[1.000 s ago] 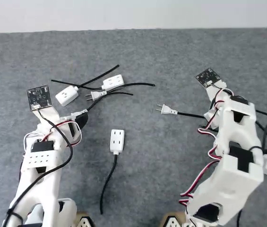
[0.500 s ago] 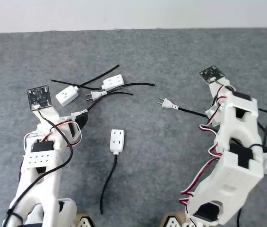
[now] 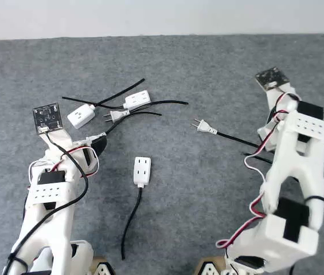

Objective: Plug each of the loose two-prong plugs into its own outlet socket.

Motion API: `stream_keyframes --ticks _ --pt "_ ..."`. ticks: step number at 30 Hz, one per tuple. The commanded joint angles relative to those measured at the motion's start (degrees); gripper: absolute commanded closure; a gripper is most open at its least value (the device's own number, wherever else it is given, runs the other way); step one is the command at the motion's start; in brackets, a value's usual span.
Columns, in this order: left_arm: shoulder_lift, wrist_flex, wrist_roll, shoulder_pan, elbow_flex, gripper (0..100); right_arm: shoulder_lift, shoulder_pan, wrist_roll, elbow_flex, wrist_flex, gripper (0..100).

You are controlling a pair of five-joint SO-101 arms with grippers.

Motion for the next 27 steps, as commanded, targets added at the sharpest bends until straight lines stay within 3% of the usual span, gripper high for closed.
stream_keyframes --ticks 1,5,8,19,27 --pt "-0.09 -1.32 -0.44 0.09 0.13 68 -1.89 4.44 5.71 0.62 -1.1 98.6" --pt "-0.09 -1.49 -0.44 0.18 0.22 68 5.05 8.13 17.14 1.58 -4.7 89.2" --pt "-0.09 -1.67 -0.44 0.26 0.22 68 10.95 7.87 26.02 -1.67 -3.03 88.3" --pt "-0.09 -1.76 -0.53 0.09 0.22 68 30.37 5.32 27.52 -24.97 5.76 88.2" --pt "-0.09 -1.76 -0.53 0.09 0.22 68 29.32 5.41 41.05 -38.68 22.37 88.2"
